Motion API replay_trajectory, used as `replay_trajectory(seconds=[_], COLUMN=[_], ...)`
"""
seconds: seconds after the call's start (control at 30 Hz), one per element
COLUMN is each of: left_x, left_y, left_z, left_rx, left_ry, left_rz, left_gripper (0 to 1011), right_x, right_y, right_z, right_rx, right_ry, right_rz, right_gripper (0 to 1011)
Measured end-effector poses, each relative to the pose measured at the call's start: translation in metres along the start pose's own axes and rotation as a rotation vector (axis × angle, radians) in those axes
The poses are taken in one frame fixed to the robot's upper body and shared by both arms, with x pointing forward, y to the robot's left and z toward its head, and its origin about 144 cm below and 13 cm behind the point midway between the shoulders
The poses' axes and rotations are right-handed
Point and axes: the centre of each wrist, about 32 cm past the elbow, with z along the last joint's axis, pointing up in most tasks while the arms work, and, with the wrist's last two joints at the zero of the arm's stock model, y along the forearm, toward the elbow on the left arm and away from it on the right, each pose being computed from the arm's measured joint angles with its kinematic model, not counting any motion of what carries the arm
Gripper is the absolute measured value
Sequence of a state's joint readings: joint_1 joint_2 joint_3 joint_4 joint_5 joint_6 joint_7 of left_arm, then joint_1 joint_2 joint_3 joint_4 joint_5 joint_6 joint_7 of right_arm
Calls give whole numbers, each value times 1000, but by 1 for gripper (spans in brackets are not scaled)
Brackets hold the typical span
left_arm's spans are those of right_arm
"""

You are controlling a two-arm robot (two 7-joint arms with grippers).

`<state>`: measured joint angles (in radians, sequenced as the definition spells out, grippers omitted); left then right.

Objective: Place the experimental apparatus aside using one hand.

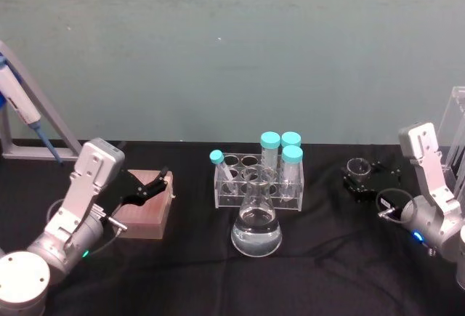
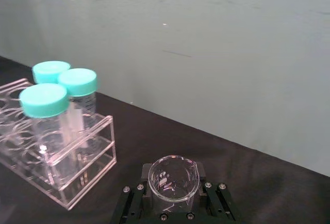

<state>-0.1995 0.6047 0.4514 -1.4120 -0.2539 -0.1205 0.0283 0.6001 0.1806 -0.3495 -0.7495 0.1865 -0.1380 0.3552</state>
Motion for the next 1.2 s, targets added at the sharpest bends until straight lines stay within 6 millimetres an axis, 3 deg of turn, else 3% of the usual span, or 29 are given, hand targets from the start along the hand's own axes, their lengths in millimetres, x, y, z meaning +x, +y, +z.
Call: replay_trajectory(seconds=[0.43,1.2], left_x=[0,0], left_y=[0,0], left_z=[0,0], left_rx=[0,0], left_ry=[0,0], left_rz=[0,0], left_gripper=[1000,1000], right_x=[-9,-8], right_y=[5,14], right_z=[1,-1], right_rx=[-15,-16], right_ry=[10,45], right_rz=[-113,-276], right_gripper=[465,465])
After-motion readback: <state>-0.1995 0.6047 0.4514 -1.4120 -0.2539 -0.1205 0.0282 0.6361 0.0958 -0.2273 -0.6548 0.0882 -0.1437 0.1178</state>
